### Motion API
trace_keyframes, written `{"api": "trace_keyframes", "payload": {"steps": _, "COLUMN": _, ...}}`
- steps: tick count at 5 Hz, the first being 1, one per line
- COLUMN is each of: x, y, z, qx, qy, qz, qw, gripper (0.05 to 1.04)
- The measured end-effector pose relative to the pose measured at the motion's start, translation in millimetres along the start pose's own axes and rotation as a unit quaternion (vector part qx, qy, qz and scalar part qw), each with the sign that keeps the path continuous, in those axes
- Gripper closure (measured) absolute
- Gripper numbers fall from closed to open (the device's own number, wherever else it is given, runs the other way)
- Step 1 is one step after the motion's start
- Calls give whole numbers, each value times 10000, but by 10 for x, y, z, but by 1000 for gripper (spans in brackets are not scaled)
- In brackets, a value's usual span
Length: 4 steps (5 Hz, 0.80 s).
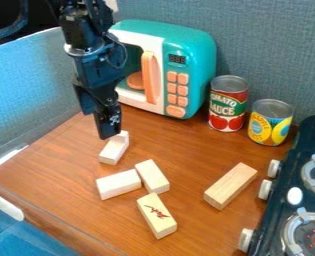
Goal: Put the rectangular block on top of the other rectangular block
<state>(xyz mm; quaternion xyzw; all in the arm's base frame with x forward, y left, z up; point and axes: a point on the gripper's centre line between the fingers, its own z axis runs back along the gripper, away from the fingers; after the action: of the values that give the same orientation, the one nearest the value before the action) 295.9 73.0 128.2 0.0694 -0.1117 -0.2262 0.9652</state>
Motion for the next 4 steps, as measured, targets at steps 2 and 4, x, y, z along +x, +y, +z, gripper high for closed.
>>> {"api": "trace_keyframes", "payload": {"steps": 2, "x": -56, "y": -47, "z": -336, "qx": -168, "qy": 522, "qz": -225, "qw": 9982, "gripper": 83}}
{"api": "trace_keyframes", "payload": {"steps": 4, "x": -77, "y": -31, "z": -685, "qx": -398, "qy": 957, "qz": -136, "qw": 9945, "gripper": 83}}
